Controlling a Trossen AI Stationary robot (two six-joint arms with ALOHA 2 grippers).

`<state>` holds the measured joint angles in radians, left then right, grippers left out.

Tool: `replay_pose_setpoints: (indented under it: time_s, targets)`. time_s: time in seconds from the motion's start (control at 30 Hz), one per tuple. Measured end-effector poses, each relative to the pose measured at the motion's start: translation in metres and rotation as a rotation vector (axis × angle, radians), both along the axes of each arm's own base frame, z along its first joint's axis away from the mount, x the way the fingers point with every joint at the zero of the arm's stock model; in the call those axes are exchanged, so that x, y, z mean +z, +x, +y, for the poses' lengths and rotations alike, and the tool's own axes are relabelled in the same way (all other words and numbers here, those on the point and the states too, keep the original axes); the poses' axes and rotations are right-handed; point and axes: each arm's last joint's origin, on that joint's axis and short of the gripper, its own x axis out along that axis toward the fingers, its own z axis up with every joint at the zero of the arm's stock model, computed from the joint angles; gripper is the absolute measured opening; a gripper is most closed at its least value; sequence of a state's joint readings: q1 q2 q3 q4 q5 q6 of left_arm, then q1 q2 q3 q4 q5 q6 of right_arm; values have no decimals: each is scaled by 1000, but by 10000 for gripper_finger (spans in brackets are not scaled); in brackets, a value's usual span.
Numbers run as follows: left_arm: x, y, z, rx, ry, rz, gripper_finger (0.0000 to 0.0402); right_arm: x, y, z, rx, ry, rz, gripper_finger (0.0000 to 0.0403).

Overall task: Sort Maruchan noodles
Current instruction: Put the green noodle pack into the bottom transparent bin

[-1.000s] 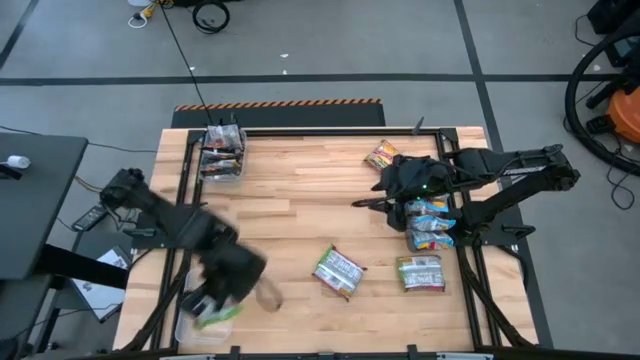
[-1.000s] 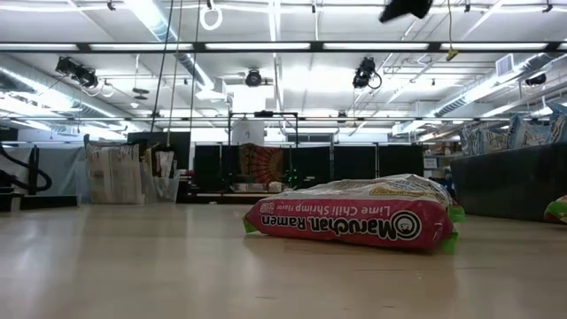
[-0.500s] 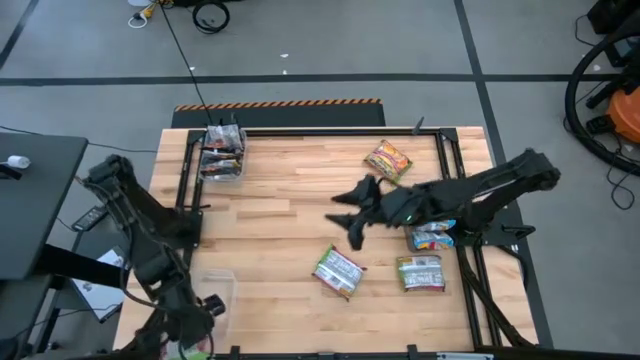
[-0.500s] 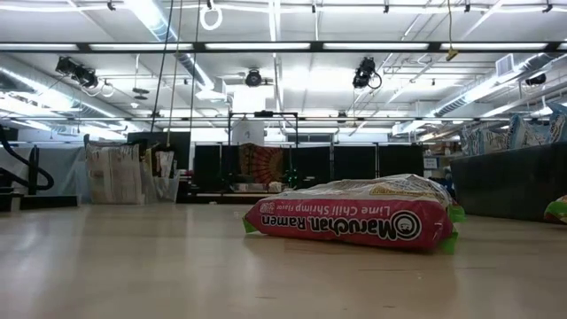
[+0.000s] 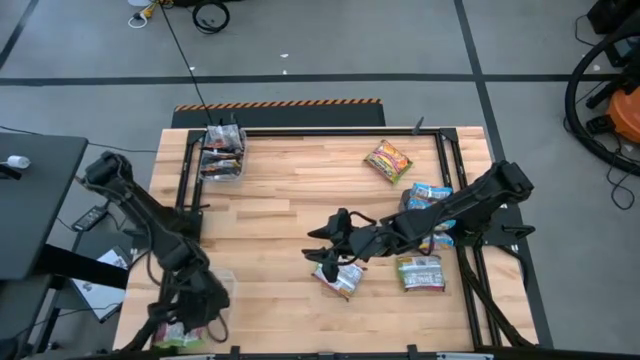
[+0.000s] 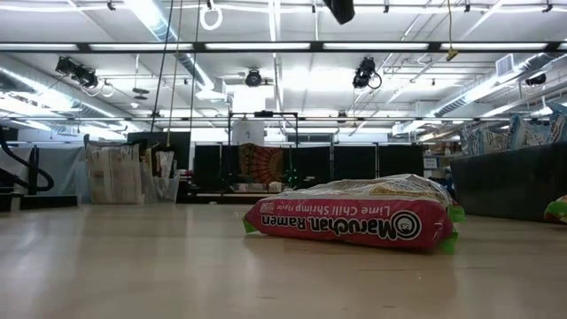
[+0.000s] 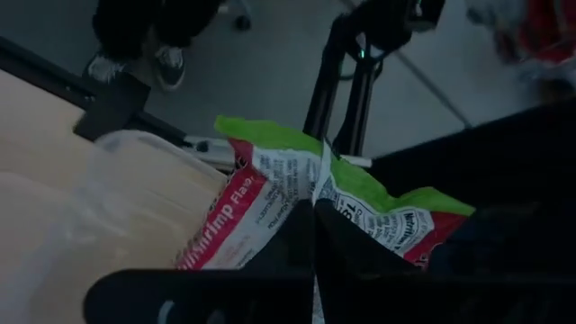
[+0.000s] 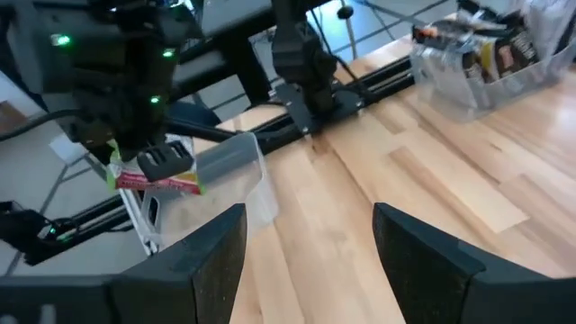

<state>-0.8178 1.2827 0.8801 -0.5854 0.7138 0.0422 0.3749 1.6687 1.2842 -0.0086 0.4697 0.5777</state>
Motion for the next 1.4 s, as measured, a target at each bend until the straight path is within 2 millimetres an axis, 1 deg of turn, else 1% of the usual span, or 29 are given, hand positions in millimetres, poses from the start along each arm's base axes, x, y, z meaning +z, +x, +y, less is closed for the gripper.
replay_pose_setpoints:
  time_s: [0.07,0.2,0.27,0.37,0.53,0.7,0.77,0.87,0.97,1.23,1.3,1.4]
  targets:
    - [-4,7,5,19,-44,5,0,-1,1,-3,14,6,11,246]
    - [-1,22,13,53,-132,-10,0,2,2,-10,17,16,5,246]
    - [-1,25,16,64,-134,-9,0,4,3,-13,11,16,-7,246]
    - [-3,28,15,57,-145,-4,0,4,3,-13,20,-6,-2,246]
    - [-15,26,16,30,-146,69,0,4,3,-13,23,-12,0,246]
    - [-21,24,16,1,-146,54,0,4,3,-13,24,-14,2,246]
    - [-27,23,14,-11,-154,57,0,4,3,-13,24,-14,1,246]
    - [-39,21,15,-11,-169,119,0,4,3,-13,24,-14,1,246]
    - [-46,19,16,-10,-180,142,0,4,2,-12,28,-13,1,246]
    - [-43,19,11,-64,-283,161,0,4,2,-10,32,-13,1,246]
    - [-44,19,10,-67,-280,155,0,4,2,-10,32,-13,0,246]
    - [-50,21,8,-63,-257,143,5,4,2,-10,33,-13,0,246]
